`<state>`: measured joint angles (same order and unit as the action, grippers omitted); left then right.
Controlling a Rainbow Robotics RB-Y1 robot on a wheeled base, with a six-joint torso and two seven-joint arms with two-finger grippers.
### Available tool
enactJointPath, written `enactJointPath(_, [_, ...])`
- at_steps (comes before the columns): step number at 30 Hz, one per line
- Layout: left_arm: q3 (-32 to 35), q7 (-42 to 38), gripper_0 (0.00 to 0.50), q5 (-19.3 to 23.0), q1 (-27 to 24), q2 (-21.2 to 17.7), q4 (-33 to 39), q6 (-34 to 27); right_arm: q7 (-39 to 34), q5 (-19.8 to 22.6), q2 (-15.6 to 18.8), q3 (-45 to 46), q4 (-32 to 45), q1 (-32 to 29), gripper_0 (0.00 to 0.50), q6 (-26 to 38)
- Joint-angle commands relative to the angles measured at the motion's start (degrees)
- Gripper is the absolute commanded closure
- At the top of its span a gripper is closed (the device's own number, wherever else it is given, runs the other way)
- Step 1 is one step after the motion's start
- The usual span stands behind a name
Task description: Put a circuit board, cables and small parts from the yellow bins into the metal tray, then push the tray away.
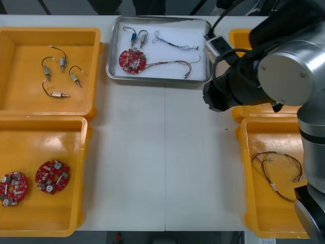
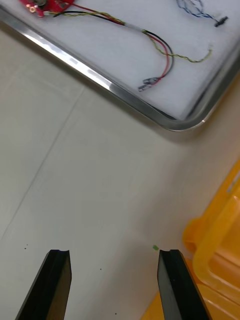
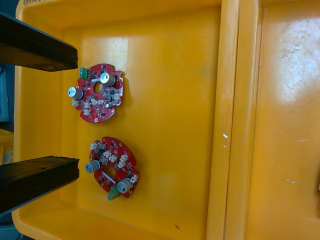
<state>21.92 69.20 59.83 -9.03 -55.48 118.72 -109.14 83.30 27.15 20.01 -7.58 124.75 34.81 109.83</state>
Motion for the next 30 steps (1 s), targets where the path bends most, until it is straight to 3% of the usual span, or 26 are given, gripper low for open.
enactJointPath(1, [-0.5,5.7,0.0,-0.2,-1.6,-1.7,1.5,0.5,-2.2,-0.2,2.1,7.1,3.8,-5.7,0.0,0.2])
enactJointPath(9, [-0.5,5.7,0.0,-0.2,-1.6,-1.7,1.5,0.5,-2.6,1.1,6.7,15.3,8.0,-14.2,0.0,0.2])
enactJointPath(19, [-0.5,5.7,0.0,-0.2,-1.6,-1.7,1.5,0.5,-3.4,9.1,11.0,28.3,8.7,-23.6,0.0,0.2])
enactJointPath(30, [-0.5,5.7,0.0,-0.2,-1.6,-1.7,1.5,0.5,-3.7,12.6,15.1,33.1,11.4,-31.6,0.0,0.2])
